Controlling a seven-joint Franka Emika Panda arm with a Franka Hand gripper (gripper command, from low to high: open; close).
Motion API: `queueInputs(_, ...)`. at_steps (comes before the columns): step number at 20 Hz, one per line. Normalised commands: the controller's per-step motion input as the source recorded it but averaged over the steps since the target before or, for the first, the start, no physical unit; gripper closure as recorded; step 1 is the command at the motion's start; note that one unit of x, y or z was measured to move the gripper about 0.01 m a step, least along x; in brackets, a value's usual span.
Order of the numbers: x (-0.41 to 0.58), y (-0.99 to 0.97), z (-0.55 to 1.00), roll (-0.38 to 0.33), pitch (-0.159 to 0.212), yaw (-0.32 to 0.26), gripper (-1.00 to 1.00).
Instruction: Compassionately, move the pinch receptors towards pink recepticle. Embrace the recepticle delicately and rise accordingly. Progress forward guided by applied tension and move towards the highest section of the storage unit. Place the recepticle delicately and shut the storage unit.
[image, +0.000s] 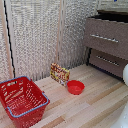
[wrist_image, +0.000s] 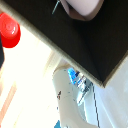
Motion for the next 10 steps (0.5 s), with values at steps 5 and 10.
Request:
queueInputs(5, 0.226, 0.25, -0.06, -0.136, 0.001, 0.203, -1.0)
queueInputs(10, 0.147, 0.11, -0.12, -0.257, 0.035, 0.2, -1.0)
